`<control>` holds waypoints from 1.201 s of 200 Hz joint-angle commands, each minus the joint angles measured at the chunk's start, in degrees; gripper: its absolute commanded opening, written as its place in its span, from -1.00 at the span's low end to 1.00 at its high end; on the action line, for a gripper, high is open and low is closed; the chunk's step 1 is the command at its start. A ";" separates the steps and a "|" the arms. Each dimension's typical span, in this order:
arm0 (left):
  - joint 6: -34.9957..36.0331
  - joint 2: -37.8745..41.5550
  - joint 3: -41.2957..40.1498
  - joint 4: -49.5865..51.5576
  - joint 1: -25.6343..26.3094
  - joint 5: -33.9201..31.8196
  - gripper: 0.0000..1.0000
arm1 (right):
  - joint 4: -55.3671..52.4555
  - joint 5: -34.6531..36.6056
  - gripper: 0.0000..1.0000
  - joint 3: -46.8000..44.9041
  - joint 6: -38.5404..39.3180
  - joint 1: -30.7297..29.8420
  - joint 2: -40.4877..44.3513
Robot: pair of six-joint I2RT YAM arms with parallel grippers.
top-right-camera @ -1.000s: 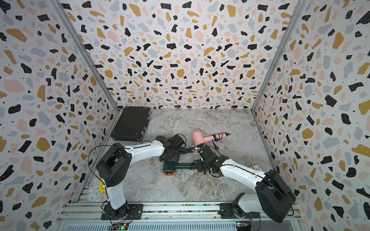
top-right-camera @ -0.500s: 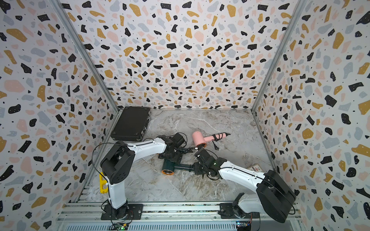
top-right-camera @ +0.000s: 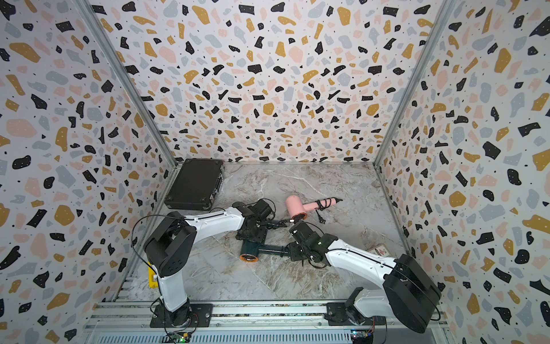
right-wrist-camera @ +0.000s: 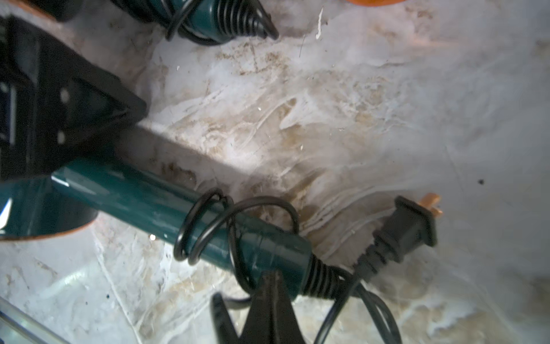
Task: Wrap the cord around the hair dryer
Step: Pick up the hair dryer from the center of the board.
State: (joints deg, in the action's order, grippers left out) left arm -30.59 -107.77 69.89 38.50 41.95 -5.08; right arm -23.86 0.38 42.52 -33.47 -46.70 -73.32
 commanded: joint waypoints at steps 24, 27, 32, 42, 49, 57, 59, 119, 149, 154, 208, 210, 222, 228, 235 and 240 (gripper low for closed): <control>5.77 -0.26 -5.69 -1.47 -2.51 1.52 -1.00 | -18.44 3.28 -1.00 13.82 17.84 -0.29 3.77; 6.59 0.33 -6.01 -1.78 -2.52 1.58 -1.00 | -18.81 3.79 -1.00 14.35 19.08 -0.28 3.96; 7.88 1.38 -6.53 -2.07 -2.49 1.57 -1.00 | -19.30 4.51 -1.00 15.29 20.92 -0.32 4.22; 9.22 3.60 -7.59 -2.01 -2.82 1.56 -1.00 | -20.26 5.19 -1.00 17.46 24.07 -0.32 4.58; 10.13 4.98 -8.11 -1.80 -3.01 2.16 -1.00 | -21.01 5.01 -1.00 19.34 26.03 -0.32 4.68; 11.09 6.36 -8.43 -1.26 -3.32 3.06 -1.00 | -22.00 4.29 -1.00 21.47 28.21 -0.27 4.64; 11.32 6.70 -8.45 -1.11 -3.36 3.24 -1.00 | -22.24 3.97 -1.00 22.08 28.99 -0.27 4.56; 18.76 18.03 -11.04 2.37 -6.89 22.28 -1.00 | -20.38 9.53 -1.00 25.25 52.23 -0.32 5.09; 22.27 21.17 -11.79 3.83 -6.93 26.47 -1.00 | -17.59 4.06 -1.00 27.67 56.33 -0.25 4.94; 22.59 21.54 -11.79 3.86 -6.90 26.99 -1.00 | -17.87 1.97 -1.00 28.66 56.61 -0.26 4.43; 24.48 28.57 -12.93 0.20 -6.95 37.83 -1.00 | -20.86 -12.63 -1.00 36.28 56.72 0.08 -2.90; 24.23 29.10 -13.07 -0.28 -6.97 38.36 -1.00 | -20.74 -12.74 -1.00 36.28 56.55 0.22 -3.06; 22.11 32.06 -13.92 -3.34 -7.43 41.83 -1.00 | -19.78 -13.42 -1.00 36.06 55.04 1.24 -3.75; 20.94 33.45 -14.14 -4.52 -7.87 43.22 -1.00 | -19.16 -13.52 -1.00 35.83 54.28 1.83 -3.83; 19.42 35.07 -14.16 -5.66 -8.55 44.18 -1.00 | -18.36 -13.70 -1.00 35.43 53.29 2.76 -3.68; 18.16 36.23 -14.07 -6.20 -9.03 44.51 -1.00 | -17.43 -14.02 -1.00 34.96 52.48 3.50 -3.33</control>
State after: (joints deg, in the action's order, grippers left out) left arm -11.31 -77.01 56.18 36.56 34.17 30.68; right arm -45.69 -12.12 76.71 22.48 -46.33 -77.43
